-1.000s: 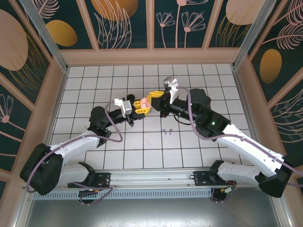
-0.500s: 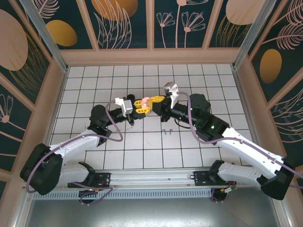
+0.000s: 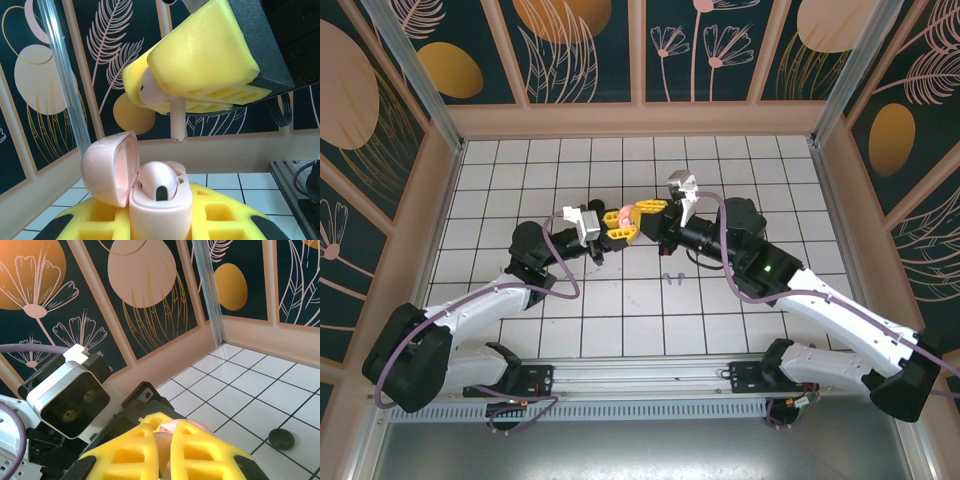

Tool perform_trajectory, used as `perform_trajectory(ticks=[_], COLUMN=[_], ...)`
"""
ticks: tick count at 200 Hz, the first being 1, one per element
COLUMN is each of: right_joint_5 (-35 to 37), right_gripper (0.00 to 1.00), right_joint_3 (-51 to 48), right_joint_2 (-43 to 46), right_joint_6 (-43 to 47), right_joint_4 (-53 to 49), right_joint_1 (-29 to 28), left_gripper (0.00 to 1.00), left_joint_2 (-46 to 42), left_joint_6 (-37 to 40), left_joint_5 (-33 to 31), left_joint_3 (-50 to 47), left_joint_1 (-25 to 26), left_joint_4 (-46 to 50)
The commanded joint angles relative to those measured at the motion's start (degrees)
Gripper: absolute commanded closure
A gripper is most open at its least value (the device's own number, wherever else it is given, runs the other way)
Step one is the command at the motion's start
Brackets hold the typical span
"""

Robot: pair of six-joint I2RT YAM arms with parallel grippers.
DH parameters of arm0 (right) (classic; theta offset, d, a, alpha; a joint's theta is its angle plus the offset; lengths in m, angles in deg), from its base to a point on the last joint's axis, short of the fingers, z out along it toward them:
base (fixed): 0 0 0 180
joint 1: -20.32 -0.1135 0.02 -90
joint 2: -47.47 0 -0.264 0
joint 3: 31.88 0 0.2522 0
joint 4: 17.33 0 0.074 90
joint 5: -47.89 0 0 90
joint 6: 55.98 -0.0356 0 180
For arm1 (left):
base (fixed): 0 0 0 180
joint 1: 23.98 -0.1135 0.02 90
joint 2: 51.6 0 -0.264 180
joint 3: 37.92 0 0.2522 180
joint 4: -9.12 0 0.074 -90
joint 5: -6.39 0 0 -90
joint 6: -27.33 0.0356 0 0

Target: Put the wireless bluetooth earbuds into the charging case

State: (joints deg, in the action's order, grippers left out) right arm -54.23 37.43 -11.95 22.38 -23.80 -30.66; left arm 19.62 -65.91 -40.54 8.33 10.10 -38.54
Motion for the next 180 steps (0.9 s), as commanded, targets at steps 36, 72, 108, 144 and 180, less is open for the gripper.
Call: perform_trajectory(ticks=[36,72,108,144,180], right_joint_5=[0.1,1.7,2.2,1.6,1.6], right_gripper=[0.94,0.94,0.95,0.95,0.95], right_joint_3=[-1.4,-2.1,-3.1,-4.6,-6.5], right_joint_2=[-1.5,-1.8,-1.6,-0.8,0.1], right_joint_6=[-1.5,-1.8,-2.5,-3.1,-3.2], right_joint_4=[3.4,3.0,2.8,3.8,5.7], right_joint_1=[-0.2,-0.2,-0.2,-0.3,-0.6], left_gripper=[1.00,1.00,1.00,1.00,1.00], left_joint_2=[-0.5,-0.6,-0.9,-1.2,-1.0], left_joint_6=[0.2,0.2,0.1,-0.9,-3.6], left_joint_5=[0.2,-0.2,-0.8,-2.3,-3.5], left_joint_3=[1.9,2.0,2.0,1.6,1.2], left_joint_1=[0.2,0.2,0.3,0.3,0.3], left_joint_4=[-0.6,-0.7,-1.0,-2.5,-5.9])
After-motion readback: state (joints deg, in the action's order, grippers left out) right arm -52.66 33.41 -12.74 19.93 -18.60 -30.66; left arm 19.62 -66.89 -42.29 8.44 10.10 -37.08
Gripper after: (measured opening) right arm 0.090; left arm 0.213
